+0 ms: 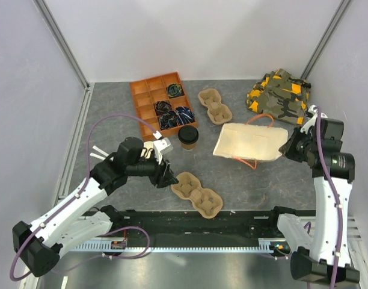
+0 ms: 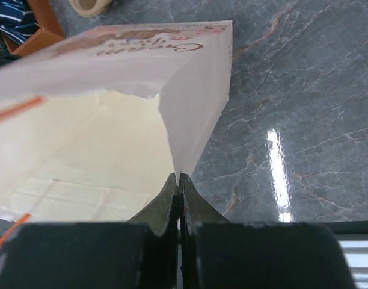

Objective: Pack the takeout coffee

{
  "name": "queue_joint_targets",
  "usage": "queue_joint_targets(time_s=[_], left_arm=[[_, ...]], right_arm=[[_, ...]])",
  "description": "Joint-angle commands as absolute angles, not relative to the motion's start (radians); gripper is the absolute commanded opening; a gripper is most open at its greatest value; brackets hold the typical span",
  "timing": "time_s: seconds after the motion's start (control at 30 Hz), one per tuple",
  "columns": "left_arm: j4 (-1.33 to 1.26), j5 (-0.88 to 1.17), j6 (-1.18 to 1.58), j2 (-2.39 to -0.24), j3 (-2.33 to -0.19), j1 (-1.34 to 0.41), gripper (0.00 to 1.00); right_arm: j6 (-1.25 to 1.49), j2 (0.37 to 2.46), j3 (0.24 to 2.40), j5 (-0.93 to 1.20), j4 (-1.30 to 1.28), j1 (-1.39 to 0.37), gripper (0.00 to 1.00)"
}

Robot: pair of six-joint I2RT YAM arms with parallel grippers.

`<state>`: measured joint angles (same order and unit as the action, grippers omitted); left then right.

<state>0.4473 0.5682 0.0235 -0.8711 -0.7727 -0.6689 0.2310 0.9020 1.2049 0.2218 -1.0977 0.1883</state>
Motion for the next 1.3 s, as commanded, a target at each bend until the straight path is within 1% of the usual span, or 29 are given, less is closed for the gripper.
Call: queue_joint_targets(time_s=[0.0,0.07,0.2,0.23,0.3,0.43,0.57,0.7,0.9,1.27], left_arm=[[0.492,0.464,0.294,-0.851,-0.7,-0.667,0.56],[0.482,0.468,0.31,-0.86,-0.675,-0.652,0.56],[0.469,0.379,0.324,-0.948,-0.647,-0.614,0.55],[0.462,0.383,0.334,-0.969,-0.644,-0.594,0.54],[0.443,0.411,0.357,-0.985,-0.632,-0.592,0.54],[0.384,0.414,0.397,-1.038,-0.621,-0.592,0.53],[0.319,0.414,0.428,-1.097,-0.617,-0.592,0.53],[0.282,0.379,0.471,-1.12,-0.601,-0.592,0.52],[0.258,0.332,0.503,-1.15,-0.595,-0.592,0.53],[0.212,0.347,0.517,-1.224,-0.58,-0.594,0.54]], right_arm=[[0.2,0.83,1.193,0.245,-1.097,0.193,0.0],[0.167,0.798,1.18,0.262,-1.092,0.193,0.0],[0.152,0.732,1.126,0.236,-1.069,0.19,0.0],[0.149,0.721,1.124,0.25,-1.066,0.192,0.0],[0.15,0.726,1.135,0.249,-1.088,0.192,0.0],[0.164,0.716,1.14,0.206,-1.108,0.192,0.0],[0.179,0.704,1.147,0.207,-1.15,0.192,0.0],[0.176,0.692,1.166,0.189,-1.196,0.195,0.0],[0.215,0.692,1.17,0.193,-1.232,0.195,0.0],[0.218,0.715,1.178,0.225,-1.273,0.195,0.0]])
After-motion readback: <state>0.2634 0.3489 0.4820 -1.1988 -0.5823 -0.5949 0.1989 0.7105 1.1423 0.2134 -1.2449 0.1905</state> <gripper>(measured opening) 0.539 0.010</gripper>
